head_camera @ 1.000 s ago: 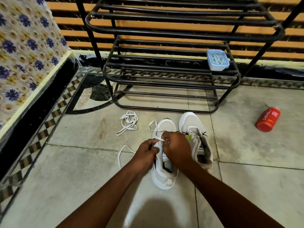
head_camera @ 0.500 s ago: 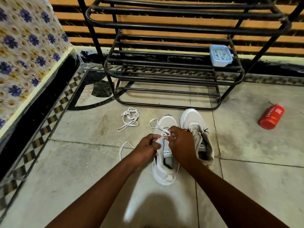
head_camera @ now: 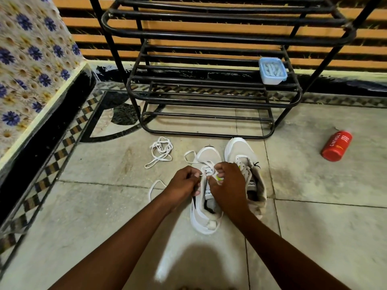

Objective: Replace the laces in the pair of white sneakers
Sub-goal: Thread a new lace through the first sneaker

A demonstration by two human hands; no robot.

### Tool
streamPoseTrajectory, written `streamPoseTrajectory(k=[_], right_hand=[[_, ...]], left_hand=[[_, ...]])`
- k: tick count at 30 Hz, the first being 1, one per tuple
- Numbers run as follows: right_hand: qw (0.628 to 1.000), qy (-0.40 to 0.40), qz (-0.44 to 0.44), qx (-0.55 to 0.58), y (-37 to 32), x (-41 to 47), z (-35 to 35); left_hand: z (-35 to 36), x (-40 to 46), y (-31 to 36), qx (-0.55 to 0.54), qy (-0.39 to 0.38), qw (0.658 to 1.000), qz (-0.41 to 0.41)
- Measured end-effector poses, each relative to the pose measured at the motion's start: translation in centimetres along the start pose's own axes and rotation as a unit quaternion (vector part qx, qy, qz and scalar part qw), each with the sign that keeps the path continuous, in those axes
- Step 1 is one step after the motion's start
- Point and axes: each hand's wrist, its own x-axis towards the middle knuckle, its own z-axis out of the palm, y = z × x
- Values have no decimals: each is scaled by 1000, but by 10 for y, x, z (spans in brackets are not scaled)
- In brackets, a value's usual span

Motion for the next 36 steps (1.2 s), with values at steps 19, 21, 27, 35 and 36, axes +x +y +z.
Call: streamPoseTrajectory(k=[19, 21, 27, 35, 36], right_hand=[[1000, -19, -15, -3, 11, -16, 2], [999, -31, -7, -17, 11, -17, 3], [999, -35, 2, -22, 10, -17, 2], [998, -44, 10, -44, 6, -17, 2], [998, -44, 5, -50, 6, -17, 3]], left_hand=[[13, 2, 12, 205, 146, 955, 156], [11, -3, 18, 187, 152, 954, 178], [-10, -5, 57, 52, 243, 936, 250], [-35, 7, 63, 264, 185, 896, 305], [-35, 5, 57, 362, 136, 860, 332]])
